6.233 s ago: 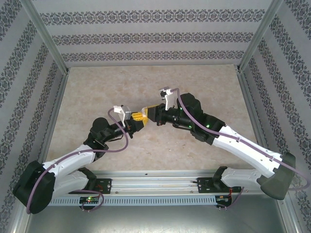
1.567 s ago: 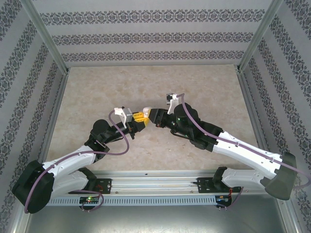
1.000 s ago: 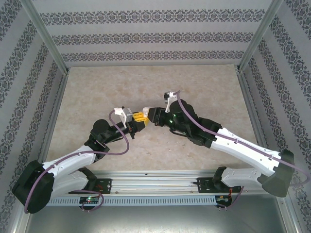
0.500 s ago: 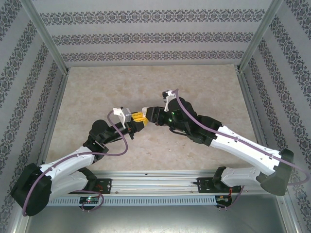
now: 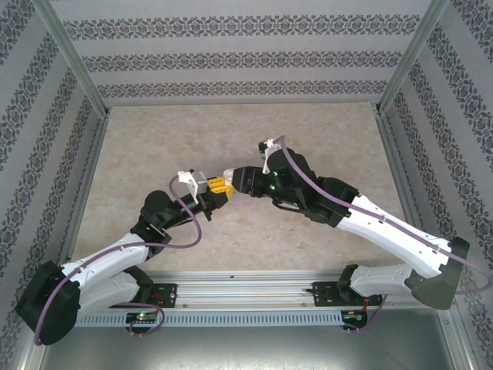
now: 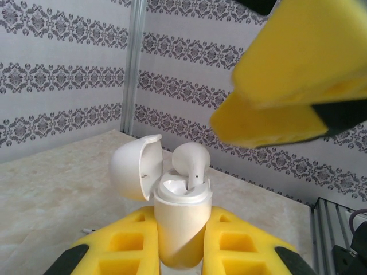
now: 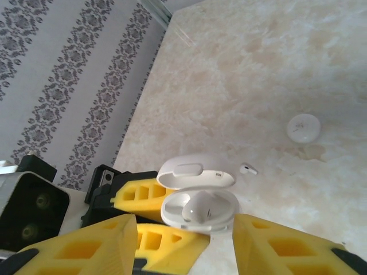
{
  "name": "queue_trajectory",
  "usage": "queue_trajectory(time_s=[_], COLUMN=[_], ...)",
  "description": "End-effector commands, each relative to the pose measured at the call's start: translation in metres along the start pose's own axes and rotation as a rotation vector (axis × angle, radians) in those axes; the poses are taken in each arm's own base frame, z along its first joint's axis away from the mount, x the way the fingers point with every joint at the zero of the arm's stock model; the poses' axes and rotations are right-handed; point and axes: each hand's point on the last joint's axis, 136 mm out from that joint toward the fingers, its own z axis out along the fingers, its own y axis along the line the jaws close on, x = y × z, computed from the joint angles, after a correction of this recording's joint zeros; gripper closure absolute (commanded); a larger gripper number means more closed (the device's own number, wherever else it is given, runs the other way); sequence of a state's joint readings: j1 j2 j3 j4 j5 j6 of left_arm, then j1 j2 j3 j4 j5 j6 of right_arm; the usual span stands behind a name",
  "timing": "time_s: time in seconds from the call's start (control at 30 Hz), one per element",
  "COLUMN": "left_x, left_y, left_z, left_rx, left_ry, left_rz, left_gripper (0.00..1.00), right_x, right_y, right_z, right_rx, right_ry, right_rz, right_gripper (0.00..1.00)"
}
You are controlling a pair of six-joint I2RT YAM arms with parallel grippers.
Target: Insert wireless bluetooth earbuds into charging case
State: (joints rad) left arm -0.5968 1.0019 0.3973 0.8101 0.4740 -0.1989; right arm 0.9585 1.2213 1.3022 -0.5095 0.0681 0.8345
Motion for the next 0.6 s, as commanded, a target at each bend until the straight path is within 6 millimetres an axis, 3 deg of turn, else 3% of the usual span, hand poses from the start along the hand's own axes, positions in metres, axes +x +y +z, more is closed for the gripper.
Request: queue_trajectory(time_s=[0.0,0.23,0.57], left_x=[-0.011,-0.013,-0.017], left_y=[-0.001,-0.001,-0.006], left_z=[0.002,0.004,0.006], left_rx=[-0.021,-0.024,0.009], left_ry=[-0.003,-0.001,-0.01], left_rz=[0.052,0.107,0.117], left_gripper=[1.0,1.0,1.0], right_x=[0.004,0.006,0.012], right_y=[-0.013,-0.011,-0.005], right_z=[-0.013,-0.021,-0.002], right_rx=[0.113,0.155,0.15], right_ry=[0.058,0.126,0.208], right_rz=[-0.018,-0.047,-0.064], right_gripper=[0.51,0.52,0.56])
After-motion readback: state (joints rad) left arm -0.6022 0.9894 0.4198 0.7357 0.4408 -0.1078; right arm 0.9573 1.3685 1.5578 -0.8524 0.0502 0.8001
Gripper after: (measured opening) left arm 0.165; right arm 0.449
